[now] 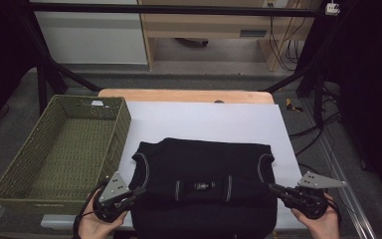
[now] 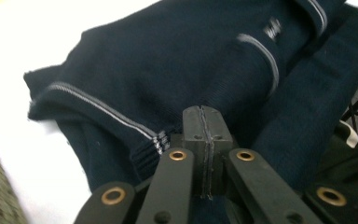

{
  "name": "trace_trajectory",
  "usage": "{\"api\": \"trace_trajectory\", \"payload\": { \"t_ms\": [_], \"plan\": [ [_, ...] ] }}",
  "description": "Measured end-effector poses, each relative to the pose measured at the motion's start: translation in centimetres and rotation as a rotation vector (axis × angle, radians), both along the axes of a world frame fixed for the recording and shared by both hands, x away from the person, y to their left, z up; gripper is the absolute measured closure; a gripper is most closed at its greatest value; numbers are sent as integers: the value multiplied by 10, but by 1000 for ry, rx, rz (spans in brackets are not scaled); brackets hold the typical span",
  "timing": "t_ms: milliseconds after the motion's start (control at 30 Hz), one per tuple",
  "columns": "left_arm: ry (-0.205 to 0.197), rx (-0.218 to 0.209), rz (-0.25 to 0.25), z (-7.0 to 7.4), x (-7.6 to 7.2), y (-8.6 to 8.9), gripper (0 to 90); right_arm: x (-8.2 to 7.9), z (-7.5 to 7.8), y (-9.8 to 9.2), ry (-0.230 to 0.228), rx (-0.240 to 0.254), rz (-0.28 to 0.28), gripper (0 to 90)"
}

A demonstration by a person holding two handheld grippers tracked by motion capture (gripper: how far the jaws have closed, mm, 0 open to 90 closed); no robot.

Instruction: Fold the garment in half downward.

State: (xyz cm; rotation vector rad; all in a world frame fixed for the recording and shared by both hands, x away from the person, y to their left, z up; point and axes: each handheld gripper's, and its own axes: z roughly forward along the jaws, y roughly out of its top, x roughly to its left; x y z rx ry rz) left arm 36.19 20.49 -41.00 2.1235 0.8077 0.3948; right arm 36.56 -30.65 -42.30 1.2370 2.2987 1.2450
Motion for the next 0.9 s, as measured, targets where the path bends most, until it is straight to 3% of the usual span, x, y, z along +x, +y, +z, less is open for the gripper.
{"api": "trace_trajectory", "payload": {
  "t_ms": [67,100,167,267,367,467,533,633,800,867,900],
  "plan": [
    [10,2,11,-6,3,0,829,-2,-10,2,49,-18,3,746],
    [10,-3,12,-9,5,-1,740,-2,-12,3,58,-24,1,714],
    [33,-14,-5,-12,9,-5,655,-2,-12,6,37,-13,-6,632],
    [48,9,-42,-20,14,-19,529,1,-9,15,1,-7,2,541],
    [64,38,-71,-28,22,-35,486,10,-9,30,-6,-8,30,488],
    [93,23,-79,-35,36,-46,490,23,-14,47,7,-14,59,485],
    [132,25,-86,-41,43,-51,521,34,-21,56,35,-35,67,486],
    [171,31,-115,-49,44,-55,580,43,-33,64,82,-76,76,495],
    [229,40,-149,-57,38,-57,735,38,-42,67,145,-101,119,716],
    [234,48,-159,-57,36,-57,799,36,-44,67,168,-106,126,839],
    [240,54,-164,-56,36,-56,847,35,-44,66,171,-101,136,853]
  ]
}}
